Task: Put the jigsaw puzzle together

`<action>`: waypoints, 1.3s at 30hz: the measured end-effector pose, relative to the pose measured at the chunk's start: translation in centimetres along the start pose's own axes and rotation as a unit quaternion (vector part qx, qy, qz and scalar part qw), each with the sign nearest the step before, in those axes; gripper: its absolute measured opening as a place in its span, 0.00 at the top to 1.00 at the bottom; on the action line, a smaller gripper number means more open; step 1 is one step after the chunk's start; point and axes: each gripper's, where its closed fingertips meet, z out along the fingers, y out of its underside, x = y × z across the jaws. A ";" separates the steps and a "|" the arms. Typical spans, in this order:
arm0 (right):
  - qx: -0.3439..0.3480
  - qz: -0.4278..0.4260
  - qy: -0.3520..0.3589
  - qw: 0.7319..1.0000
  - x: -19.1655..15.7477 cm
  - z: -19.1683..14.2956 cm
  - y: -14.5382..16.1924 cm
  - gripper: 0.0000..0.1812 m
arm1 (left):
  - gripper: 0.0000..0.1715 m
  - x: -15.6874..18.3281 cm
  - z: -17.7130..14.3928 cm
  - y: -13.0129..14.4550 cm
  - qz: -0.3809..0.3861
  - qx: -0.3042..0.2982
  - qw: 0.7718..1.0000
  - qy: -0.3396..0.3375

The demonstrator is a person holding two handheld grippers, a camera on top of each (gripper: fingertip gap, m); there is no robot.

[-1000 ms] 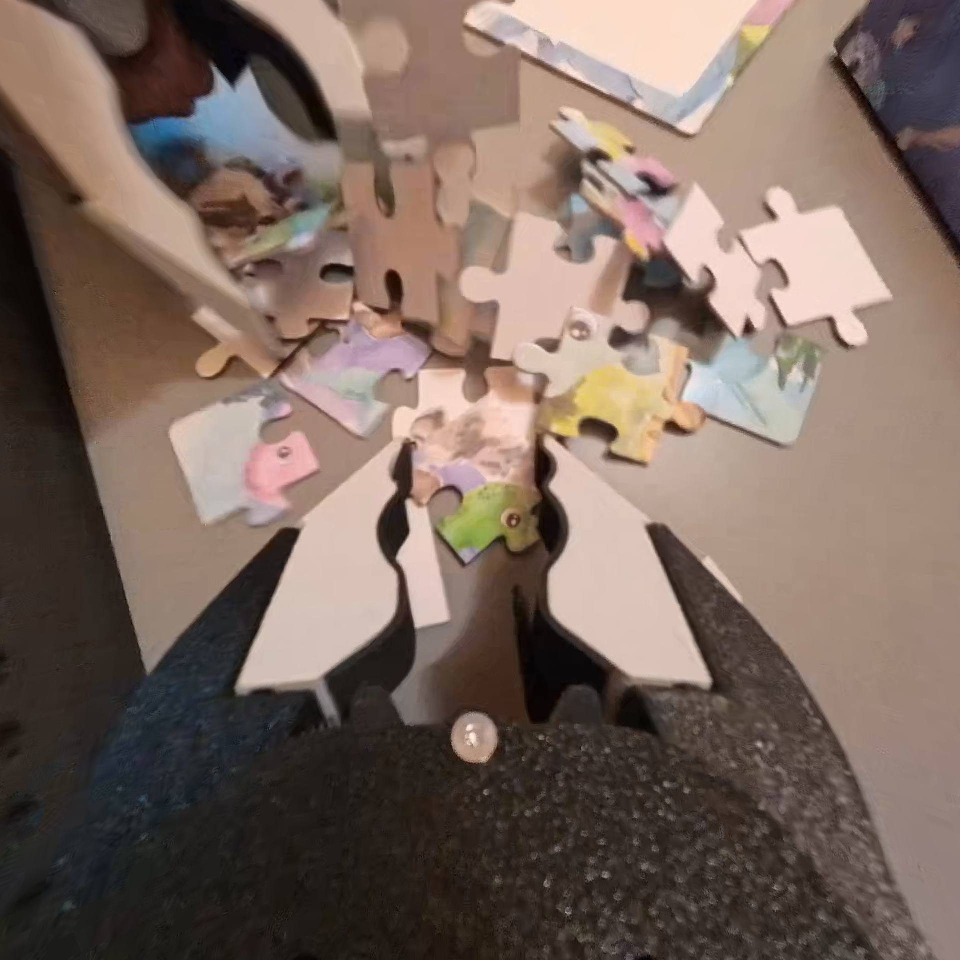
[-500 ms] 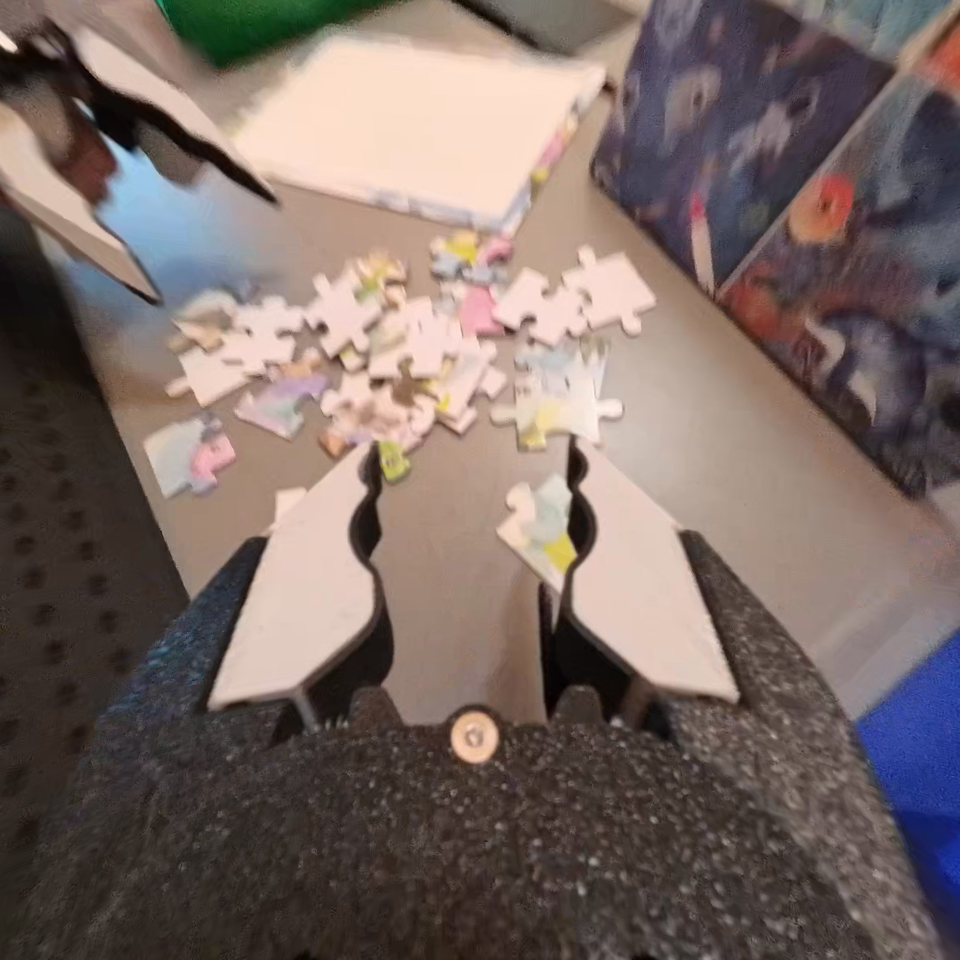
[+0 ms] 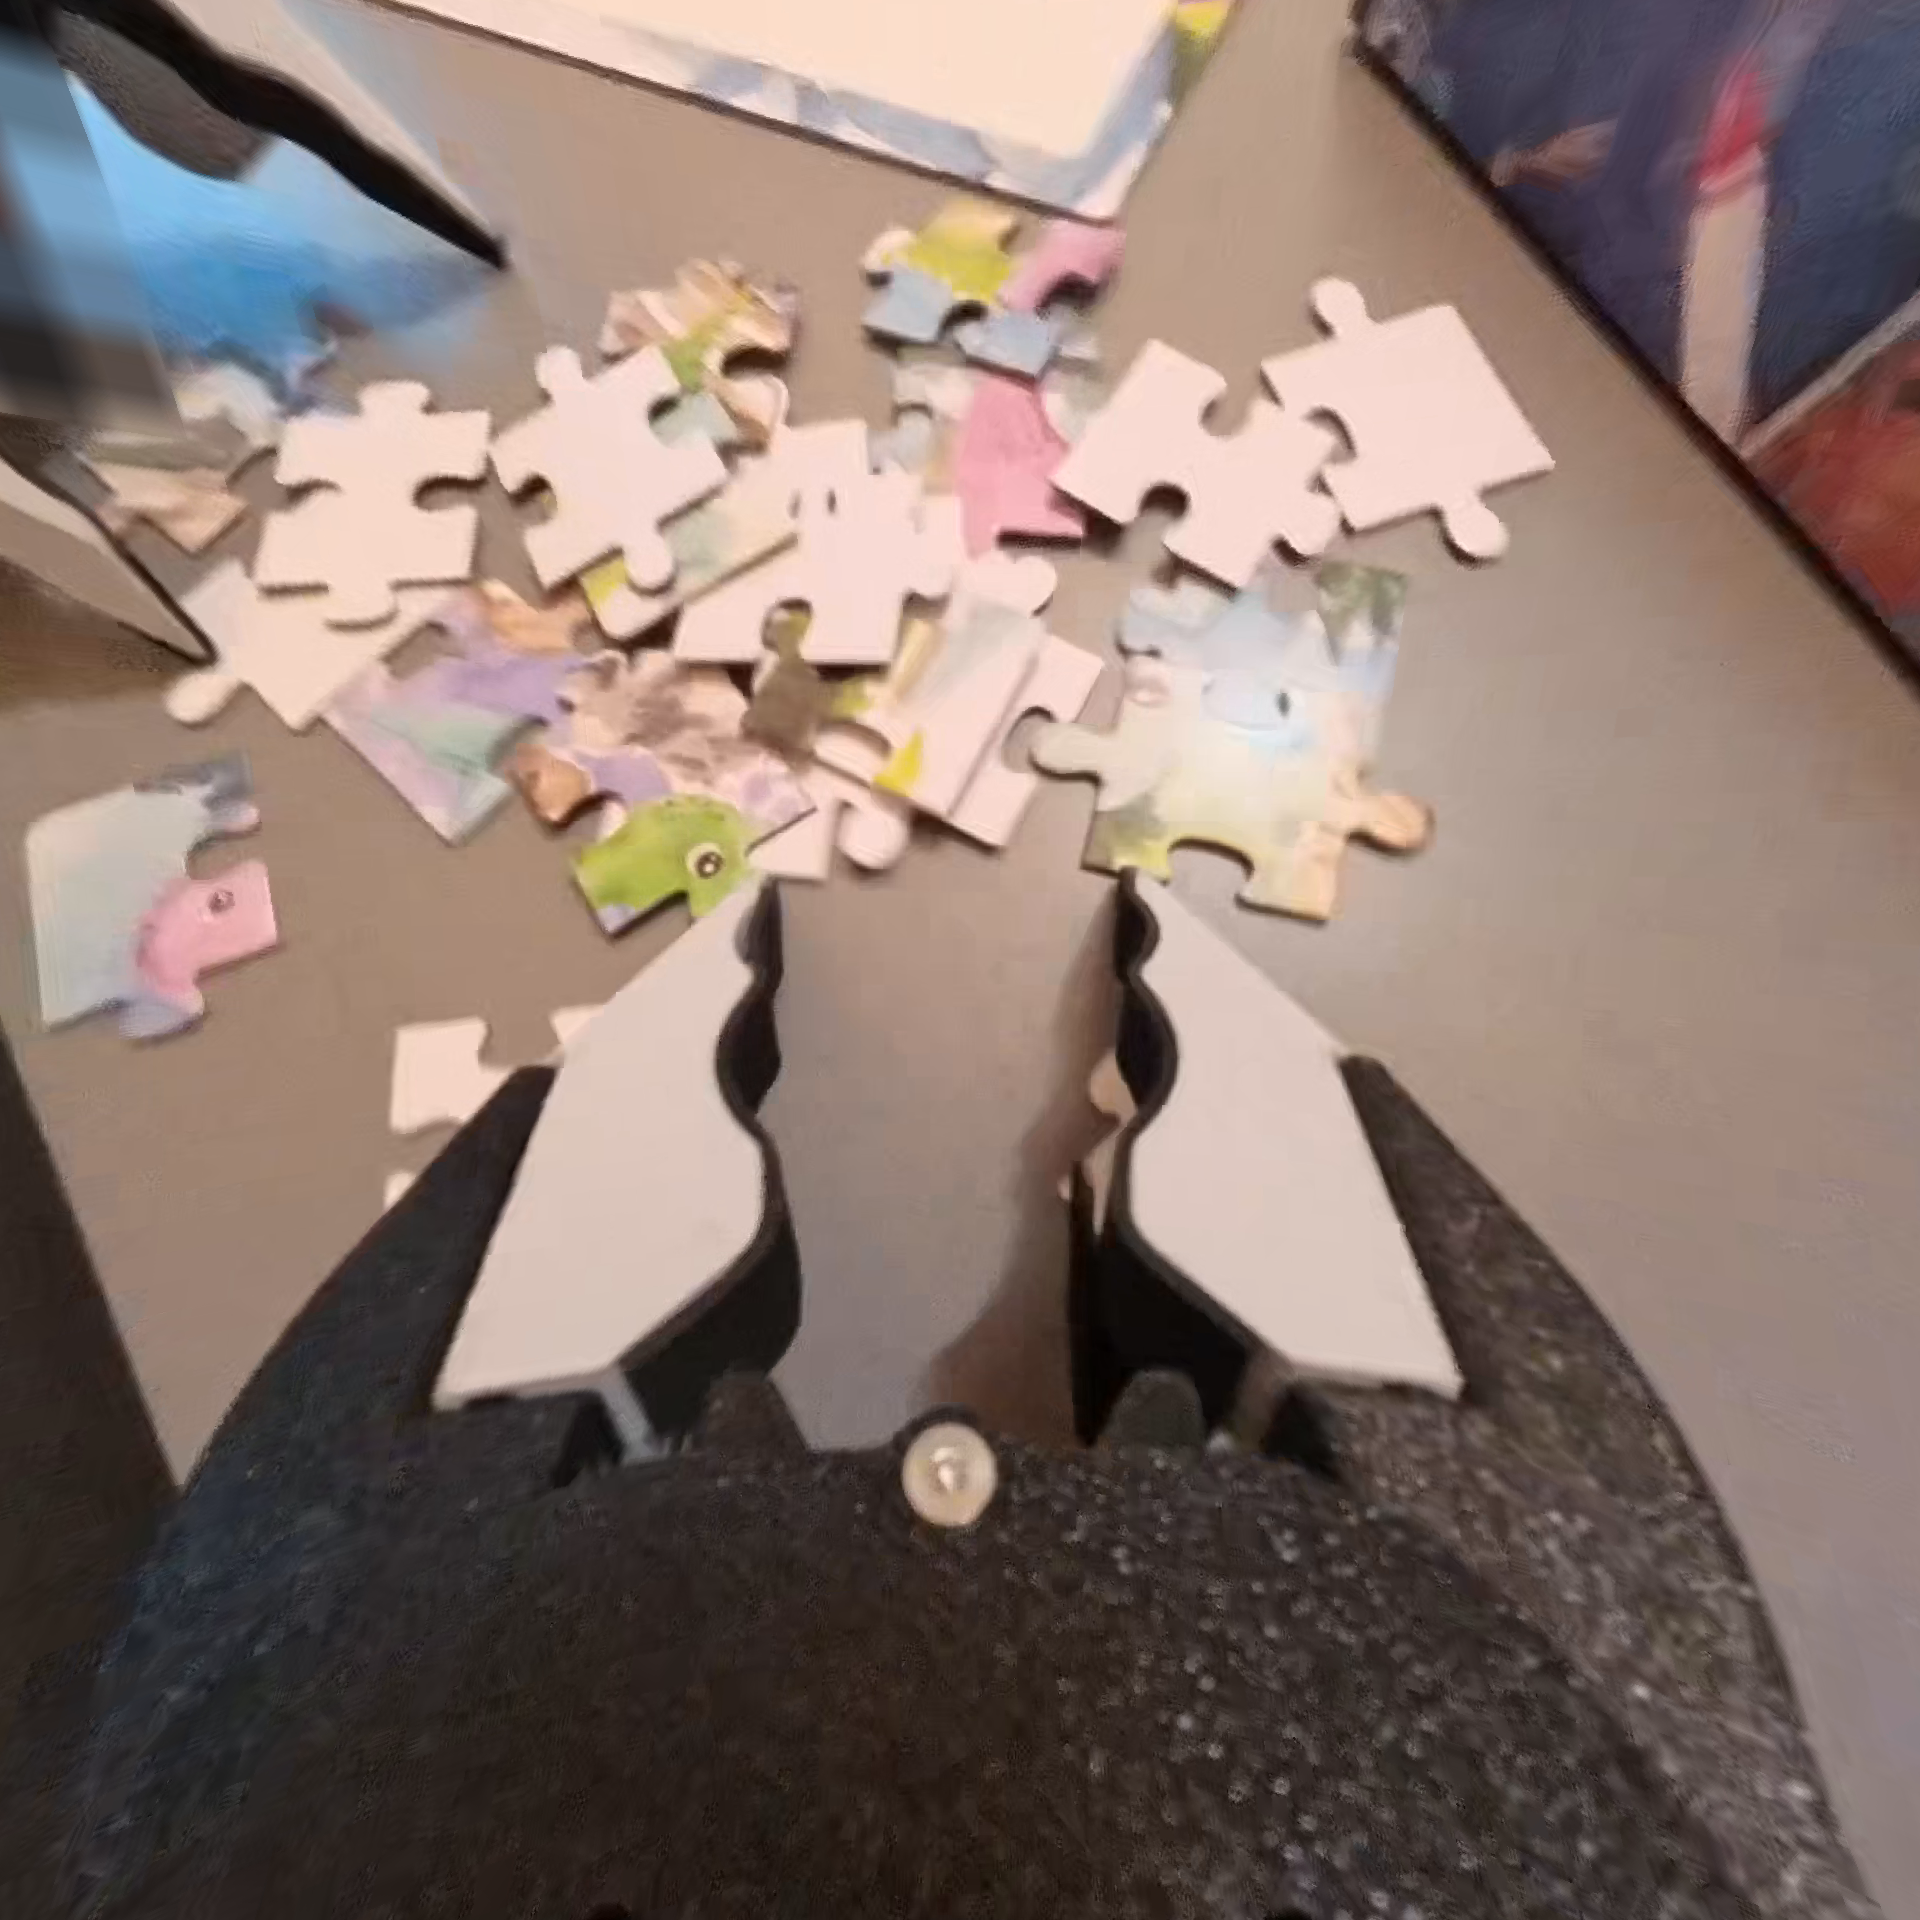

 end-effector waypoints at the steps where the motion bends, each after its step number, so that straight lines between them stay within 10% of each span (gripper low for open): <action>1: -0.001 -0.007 0.000 1.000 -0.5 1.0 -0.8 0.61 | 0.34 0.1 0.6 -0.7 0.004 -0.001 1.000 0.004; 5: -0.004 -0.030 -0.057 0.998 -4.1 3.7 -3.2 0.55 | 0.49 0.3 2.7 -3.5 0.011 0.010 1.000 0.014; 8: -0.027 -0.040 -0.167 0.985 -7.9 3.2 -3.5 0.79 | 0.65 -0.2 3.0 -4.5 0.026 0.000 1.000 -0.002; 14: 0.109 -0.005 -0.168 0.980 -5.8 -2.2 -8.6 0.92 | 0.65 -0.7 -2.5 -8.2 0.004 0.137 0.991 0.003; 21: 0.048 0.067 0.022 0.996 5.9 3.4 -8.7 0.45 | 0.49 -6.3 0.1 -6.3 -0.024 0.078 0.996 -0.027; 27: -0.007 0.045 0.037 0.998 8.0 8.0 -8.1 0.38 | 0.38 -7.7 5.3 -8.6 -0.104 0.045 0.991 0.064; 31: -0.030 -0.019 -0.021 0.999 5.3 8.0 -7.7 0.47 | 0.36 -5.7 6.6 -8.5 -0.006 0.018 0.999 0.026; 36: -0.025 -0.058 -0.051 0.997 2.5 7.5 -7.1 0.69 | 0.79 -2.7 6.7 -9.3 0.029 0.045 0.998 0.033; 39: -0.046 -0.070 -0.073 0.994 0.8 6.9 -6.4 0.75 | 0.81 -1.8 6.5 -9.1 0.035 0.035 0.998 0.034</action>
